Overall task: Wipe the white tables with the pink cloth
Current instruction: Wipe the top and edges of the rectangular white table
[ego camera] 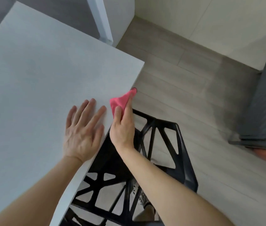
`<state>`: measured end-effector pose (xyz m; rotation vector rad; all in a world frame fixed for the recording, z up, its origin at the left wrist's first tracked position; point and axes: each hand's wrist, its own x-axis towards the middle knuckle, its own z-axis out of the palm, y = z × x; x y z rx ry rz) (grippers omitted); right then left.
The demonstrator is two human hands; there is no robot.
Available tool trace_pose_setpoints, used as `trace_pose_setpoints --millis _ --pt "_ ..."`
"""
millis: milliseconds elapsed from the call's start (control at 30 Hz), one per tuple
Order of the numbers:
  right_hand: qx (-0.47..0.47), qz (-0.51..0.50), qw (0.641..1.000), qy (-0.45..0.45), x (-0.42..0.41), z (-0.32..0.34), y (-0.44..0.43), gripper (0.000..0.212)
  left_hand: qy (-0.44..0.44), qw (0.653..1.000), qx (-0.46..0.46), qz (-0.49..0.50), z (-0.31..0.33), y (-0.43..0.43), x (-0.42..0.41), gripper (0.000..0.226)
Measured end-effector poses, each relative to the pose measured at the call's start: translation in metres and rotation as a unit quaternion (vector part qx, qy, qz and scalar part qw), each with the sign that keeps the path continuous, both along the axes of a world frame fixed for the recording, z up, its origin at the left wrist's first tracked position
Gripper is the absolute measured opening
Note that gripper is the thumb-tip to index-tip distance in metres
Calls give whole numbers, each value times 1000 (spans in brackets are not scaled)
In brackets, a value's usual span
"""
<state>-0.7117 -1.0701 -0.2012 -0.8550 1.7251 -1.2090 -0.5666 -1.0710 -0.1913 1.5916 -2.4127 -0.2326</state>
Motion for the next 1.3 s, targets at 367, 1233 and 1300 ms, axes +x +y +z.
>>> trace_pose_setpoints --millis 367,1233,1300 --pt "-68 32 997 -5 29 -4 47 62 3 1000 -7 2 3 1 -3 54" --pt "-99 6 988 115 -5 -4 -22 51 24 1000 -2 0 0 1 2 55" --pt "-102 43 988 103 8 -3 6 52 24 1000 -1 -2 0 1 2 55"
